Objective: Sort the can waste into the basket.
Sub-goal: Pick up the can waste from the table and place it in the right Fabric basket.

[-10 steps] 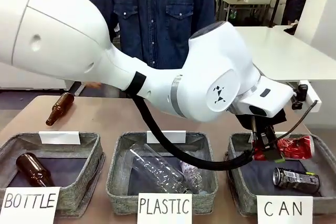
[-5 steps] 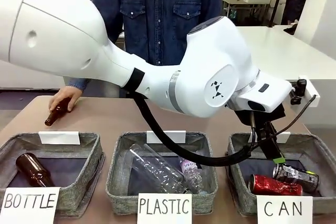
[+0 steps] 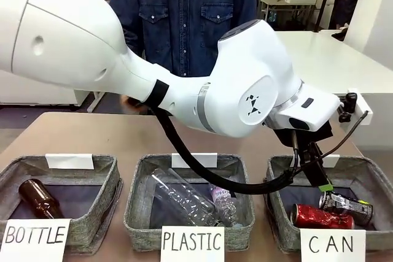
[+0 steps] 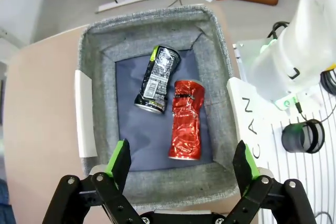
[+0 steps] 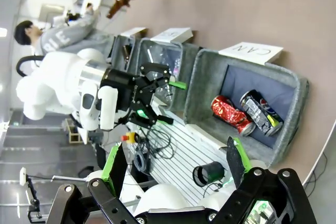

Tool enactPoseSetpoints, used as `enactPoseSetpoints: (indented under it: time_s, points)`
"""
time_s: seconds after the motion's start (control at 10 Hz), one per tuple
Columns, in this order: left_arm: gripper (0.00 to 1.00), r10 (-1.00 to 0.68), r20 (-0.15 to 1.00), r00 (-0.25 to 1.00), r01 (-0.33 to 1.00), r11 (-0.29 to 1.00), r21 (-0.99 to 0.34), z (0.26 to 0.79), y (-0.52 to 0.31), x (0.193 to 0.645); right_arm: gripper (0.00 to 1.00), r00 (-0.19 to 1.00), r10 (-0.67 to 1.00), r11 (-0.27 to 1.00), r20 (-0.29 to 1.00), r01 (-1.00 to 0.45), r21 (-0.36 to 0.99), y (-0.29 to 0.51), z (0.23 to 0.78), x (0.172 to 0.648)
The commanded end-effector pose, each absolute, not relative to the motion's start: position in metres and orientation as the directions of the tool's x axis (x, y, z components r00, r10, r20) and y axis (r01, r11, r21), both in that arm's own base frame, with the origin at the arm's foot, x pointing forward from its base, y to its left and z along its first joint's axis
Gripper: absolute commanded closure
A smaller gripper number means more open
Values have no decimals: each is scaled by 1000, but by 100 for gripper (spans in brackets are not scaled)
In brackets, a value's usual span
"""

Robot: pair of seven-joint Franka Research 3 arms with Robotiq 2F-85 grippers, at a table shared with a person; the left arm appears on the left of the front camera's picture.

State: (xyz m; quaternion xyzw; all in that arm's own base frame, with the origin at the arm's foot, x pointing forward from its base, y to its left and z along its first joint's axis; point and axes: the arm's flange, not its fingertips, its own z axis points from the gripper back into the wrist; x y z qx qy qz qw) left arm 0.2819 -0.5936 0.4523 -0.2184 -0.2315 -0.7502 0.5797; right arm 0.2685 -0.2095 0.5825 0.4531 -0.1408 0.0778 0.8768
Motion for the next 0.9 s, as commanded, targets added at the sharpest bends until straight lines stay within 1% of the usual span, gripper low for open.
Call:
enactPoseSetpoints:
  time_s: [0.0, 0.1, 0.2, 0.3, 0.4, 0.5, 0.6, 0.7, 0.8]
  points:
    - [0, -767, 596, -238, 970, -223, 101, 454, -594, 281, 0, 948, -15, 573, 317, -251, 780, -209, 586, 270]
    - [0, -769, 596, -233, 971, -221, 94, 452, -594, 282, 0, 948, -15, 573, 317, -251, 780, -209, 586, 270]
    - [0, -748, 663, -37, 997, -70, -24, 476, -544, 285, 0, 948, 9, 577, 317, -264, 773, -209, 582, 268]
    - [0, -725, 681, 103, 995, 68, -78, 513, -498, 279, 0, 962, 78, 592, 263, -257, 764, -189, 577, 284]
    - [0, -720, 673, 168, 985, 157, -78, 552, -450, 261, 0, 976, 82, 610, 200, -208, 765, -178, 570, 298]
    - [0, -732, 658, 174, 981, 69, -182, 578, -404, 231, 0, 985, 63, 609, 158, -163, 776, -174, 567, 309]
    - [0, -787, 586, 194, 980, 134, -144, 586, -373, 205, 0, 992, 37, 603, 118, -116, 789, -175, 564, 314]
    - [0, -785, 549, 287, 953, 290, -83, 598, -335, 186, 0, 996, 24, 606, 89, -85, 791, -173, 561, 318]
    - [0, -692, 597, 404, 898, 423, -117, 618, -285, 179, 0, 996, 47, 608, 77, -90, 789, -167, 561, 321]
